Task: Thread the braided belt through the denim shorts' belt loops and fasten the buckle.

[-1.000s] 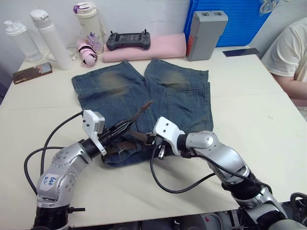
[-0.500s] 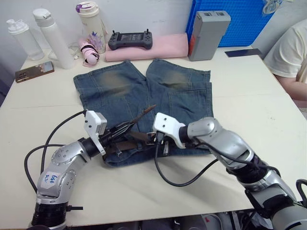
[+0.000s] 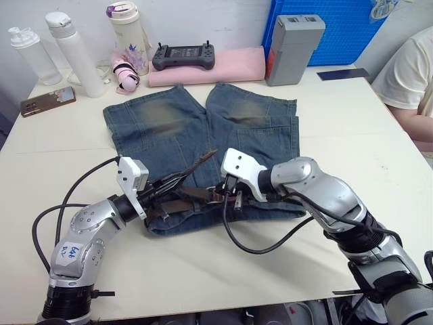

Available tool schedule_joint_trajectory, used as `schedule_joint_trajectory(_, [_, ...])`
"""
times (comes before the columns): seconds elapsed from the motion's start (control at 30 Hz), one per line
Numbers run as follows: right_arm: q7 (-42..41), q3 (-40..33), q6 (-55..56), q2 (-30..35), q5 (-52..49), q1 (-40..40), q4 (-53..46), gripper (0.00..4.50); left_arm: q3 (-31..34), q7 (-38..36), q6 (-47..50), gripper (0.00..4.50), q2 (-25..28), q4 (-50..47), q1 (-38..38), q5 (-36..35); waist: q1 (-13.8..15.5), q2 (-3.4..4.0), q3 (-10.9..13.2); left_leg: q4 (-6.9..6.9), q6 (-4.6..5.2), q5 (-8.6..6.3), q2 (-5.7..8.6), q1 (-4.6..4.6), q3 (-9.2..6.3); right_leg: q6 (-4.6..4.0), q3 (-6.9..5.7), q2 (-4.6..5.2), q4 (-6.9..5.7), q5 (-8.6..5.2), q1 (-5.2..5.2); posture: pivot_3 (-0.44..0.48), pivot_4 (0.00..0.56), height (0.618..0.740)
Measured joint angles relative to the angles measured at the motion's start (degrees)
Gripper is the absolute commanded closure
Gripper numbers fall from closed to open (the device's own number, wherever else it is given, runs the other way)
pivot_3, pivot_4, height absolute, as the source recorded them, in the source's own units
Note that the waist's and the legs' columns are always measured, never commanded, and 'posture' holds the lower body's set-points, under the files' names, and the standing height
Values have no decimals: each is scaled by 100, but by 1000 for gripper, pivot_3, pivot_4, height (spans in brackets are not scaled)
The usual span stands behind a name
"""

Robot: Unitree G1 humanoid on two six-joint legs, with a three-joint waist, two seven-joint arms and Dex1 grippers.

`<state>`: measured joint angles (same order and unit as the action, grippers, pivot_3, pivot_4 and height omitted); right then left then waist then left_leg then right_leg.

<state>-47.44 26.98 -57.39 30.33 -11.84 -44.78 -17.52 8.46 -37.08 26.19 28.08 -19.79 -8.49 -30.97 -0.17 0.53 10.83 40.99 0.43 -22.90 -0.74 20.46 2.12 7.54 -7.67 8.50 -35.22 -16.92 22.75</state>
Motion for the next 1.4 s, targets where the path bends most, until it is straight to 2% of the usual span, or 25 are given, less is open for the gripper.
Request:
schedule_joint_trajectory(0.37, [35,-392,-165,121,-233,64,-63,4245,53,-19,0,4500,16,0,2,-4,3,0,0,-1,0,0,0,1,0,0,0,0,4,0,0,0,150,705])
schedule_joint_trajectory(0.6, [47,-268,-158,156,-224,298,-117,4245,53,-43,0,4500,16,0,3,-4,2,0,0,-2,0,0,-1,1,1,0,-1,-1,7,0,0,0,150,705])
schedule_joint_trajectory(1.0, [233,-141,-129,-45,-155,298,-118,4245,54,-18,0,4500,16,-2,10,-4,-7,0,0,-2,0,0,-2,1,1,0,0,-1,6,0,0,0,150,705])
schedule_joint_trajectory(1.4, [245,-46,-61,73,-31,237,-177,4245,54,-2,1,4500,16,-2,10,-4,-3,0,0,-2,0,0,-1,1,1,0,0,-1,7,0,0,0,150,705])
